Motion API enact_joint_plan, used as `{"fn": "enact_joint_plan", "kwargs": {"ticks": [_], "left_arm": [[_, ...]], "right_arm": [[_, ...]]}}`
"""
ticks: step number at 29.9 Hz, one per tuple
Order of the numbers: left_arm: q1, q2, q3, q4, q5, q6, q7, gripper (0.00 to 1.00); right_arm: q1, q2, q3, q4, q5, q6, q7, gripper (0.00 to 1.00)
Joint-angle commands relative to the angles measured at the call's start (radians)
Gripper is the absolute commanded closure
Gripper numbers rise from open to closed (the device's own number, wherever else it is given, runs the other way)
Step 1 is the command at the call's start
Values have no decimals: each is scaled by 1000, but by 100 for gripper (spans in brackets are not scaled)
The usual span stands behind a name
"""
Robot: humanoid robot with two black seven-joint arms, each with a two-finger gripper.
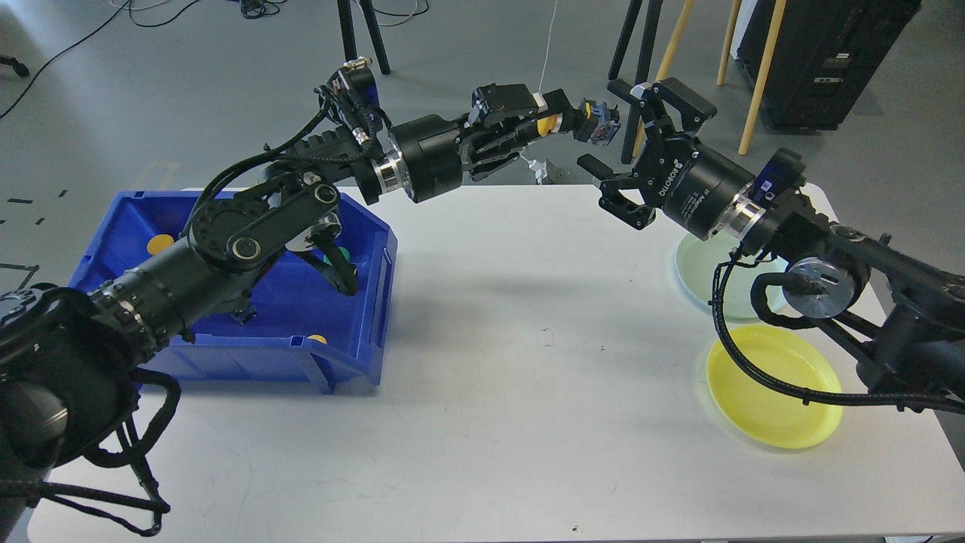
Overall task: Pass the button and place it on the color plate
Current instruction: 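Bring the held button toward the right gripper reaching over the table, then grasp the button with the right gripper and open the left gripper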
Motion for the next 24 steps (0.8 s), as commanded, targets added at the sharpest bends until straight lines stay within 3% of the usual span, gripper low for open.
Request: {"fn": "enact_joint_plan", "kwargs": {"ticks": [1,7,24], "left_arm": [[-1,0,0,3,-4,0,0,79],[0,3,2,3,-4,0,0,79],[-1,0,2,24,-4,0,0,79]], "right_arm": [[0,1,5,0,-1,-3,2,13],[2,10,9,-11,-2,-49,5,39],[25,55,9,-51,-1,-47,25,38]]}}
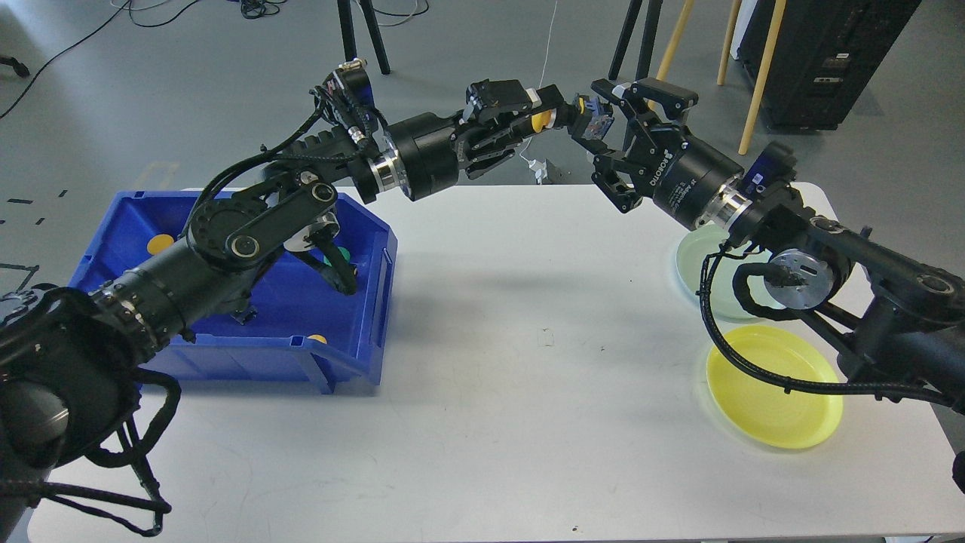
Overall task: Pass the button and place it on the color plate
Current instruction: 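Grasp the button with the right gripper and open the left gripper, then carry the button with the right gripper down onto the yellow plate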
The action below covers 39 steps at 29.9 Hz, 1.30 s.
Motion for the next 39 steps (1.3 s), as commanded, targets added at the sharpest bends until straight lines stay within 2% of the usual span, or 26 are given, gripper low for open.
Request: {"fn": "enact_joint_plan", "kwargs": {"ticks": [1,12,15,21,24,27,28,29,32,35,39], "left_arm": [[0,0,0,7,-1,0,0,79],[-1,0,0,19,-1,0,0,79],[-1,2,0,19,-3,0,0,79],[-1,0,-2,19,-3,0,0,79],[-1,-1,-2,19,-3,0,0,79],[0,0,-2,19,-3,0,0,78],[0,0,-2,18,-3,0,0,75],[0,-1,-2,19,-3,0,0,67],[6,-1,-3,18,-21,0,0,20],[14,9,-2,18,-72,0,0,9],[14,16,-2,18,-97,0,0,6]], "right_arm": [[3,0,2,2,0,2,10,38],[3,0,-7,5,2,5,10,42],[3,2,-11,5,0,5,10,49],[4,16,-12,6,-30,7,10,75],[6,39,-11,-1,-67,-7,10,96],[6,37,-11,3,-67,-7,10,99],[6,37,-11,3,-67,-8,8,99],[6,39,-11,0,-69,-11,8,99],[6,37,-9,0,-66,-36,8,99],[0,33,-6,2,-66,-42,8,99],[-26,17,11,6,-60,-65,8,99]]}}
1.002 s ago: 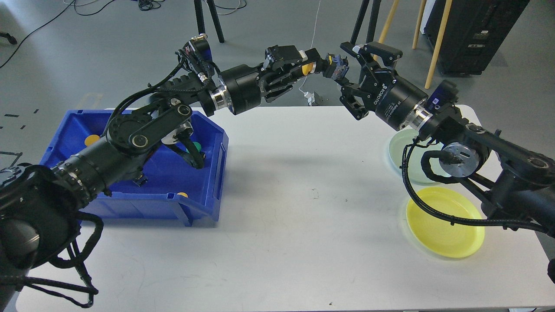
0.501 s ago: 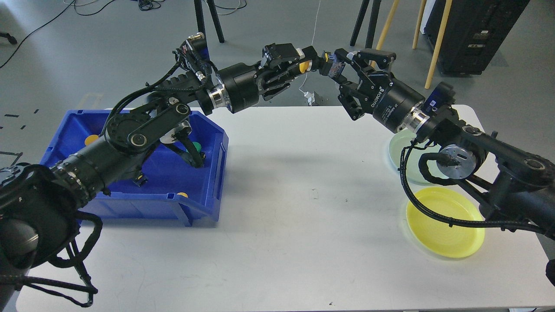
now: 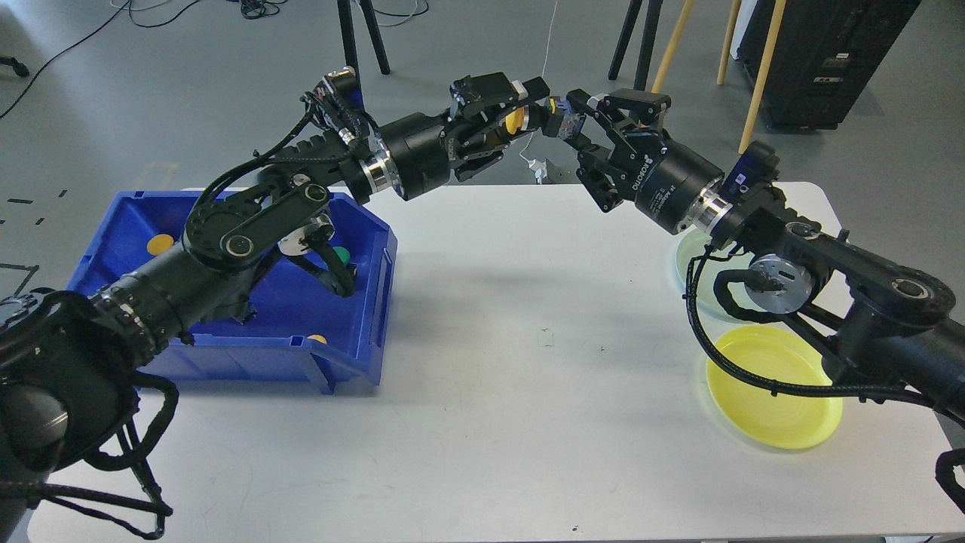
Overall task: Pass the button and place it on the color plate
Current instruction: 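Carry the button with the right gripper down onto the yellow plate, then open the right gripper to release the button on the yellow plate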
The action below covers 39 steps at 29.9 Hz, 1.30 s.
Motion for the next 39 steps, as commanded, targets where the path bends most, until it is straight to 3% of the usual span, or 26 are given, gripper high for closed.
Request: {"fn": "enact_joint_plan", "kwargs": {"ticks": [1,5,8,11,14,17,23,29,32,34,37,39], "left_arm": [[1,6,0,1,-15,1,0,6],[1,33,0,-2,-16,1,0,6],[2,74,0,-9,-16,1,0,6],[2,161,17,-12,-10,1,0,6],[-4,264,54,-34,31,1,0,5],[-37,413,86,-112,179,1,0,5],[-74,589,91,-310,696,1,0,1],[-67,608,107,-308,1077,1,0,1],[-74,606,181,-279,1194,1,0,1],[-76,597,224,-230,1229,1,0,1],[-74,568,255,-151,1235,1,0,1],[-70,545,262,-115,1237,1,0,1]], "right_arm": [[-30,-24,15,7,7,-24,3,99],[-125,-46,105,21,13,-37,-1,99],[-266,-81,215,85,65,-109,-13,99],[-485,-147,269,203,172,-208,-59,99],[-695,-207,286,329,222,-275,-63,99],[-832,-210,318,359,278,-347,-63,99],[-926,-207,332,366,395,-363,-60,99],[-952,-199,386,359,507,-361,-44,97],[-964,-199,435,357,553,-363,-43,97],[-978,-199,466,357,585,-363,-43,90],[-1001,-199,489,355,601,-363,-44,70],[-1019,-199,498,357,601,-361,-43,41]]}}
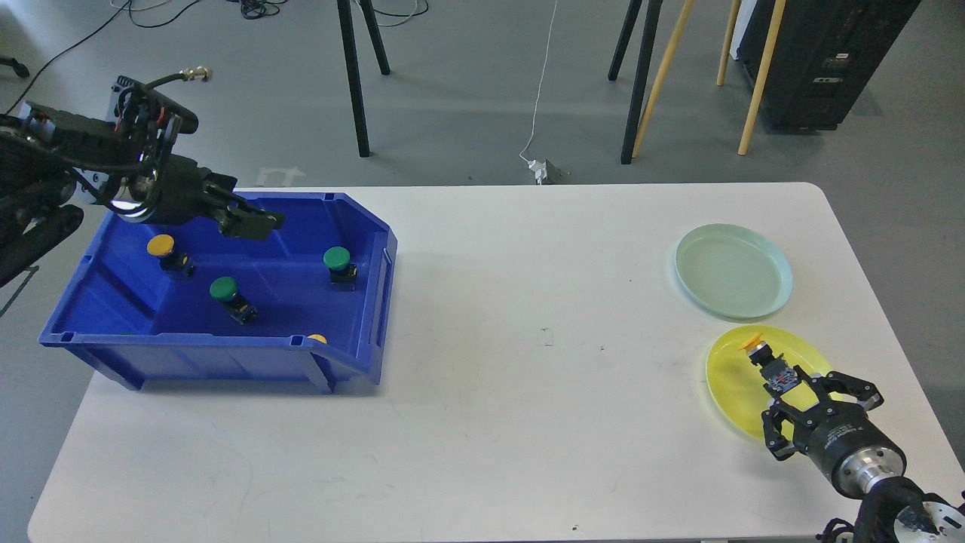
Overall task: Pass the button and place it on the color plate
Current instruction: 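Open the right gripper to release the button on the yellow plate, then lower the left gripper into the bin and grasp a green-topped button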
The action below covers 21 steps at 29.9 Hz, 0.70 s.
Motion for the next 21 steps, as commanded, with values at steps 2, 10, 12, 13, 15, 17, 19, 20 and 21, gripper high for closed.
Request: {"fn": "enact_joint_plan", "kwargs": {"ticks": [2,10,12,13,15,17,19,20,21], "left_arm": [[9,-34,17,72,5,0,0,1],[12,-29,121,89,3,0,0,1],[14,-33,134,89,3,0,0,1],[17,-34,134,89,3,0,0,1],[35,-34,134,90,3,0,0,1],[53,-36,134,101,0,0,0,1],[58,-39,134,123,-2,0,0,2],[63,-42,134,132,0,0,0,2],[69,-51,135,139,3,0,0,2]], "right_arm": [[-46,0,27,6,7,18,5,0],[-104,0,110,10,14,163,26,0],[-106,0,128,10,14,164,26,0],[-106,0,135,10,14,164,26,0],[-106,0,145,10,14,164,26,0],[-108,0,148,10,14,164,26,0],[-111,0,148,10,14,170,26,0],[-115,0,148,10,14,182,26,0],[-120,0,150,10,14,198,28,0]]}}
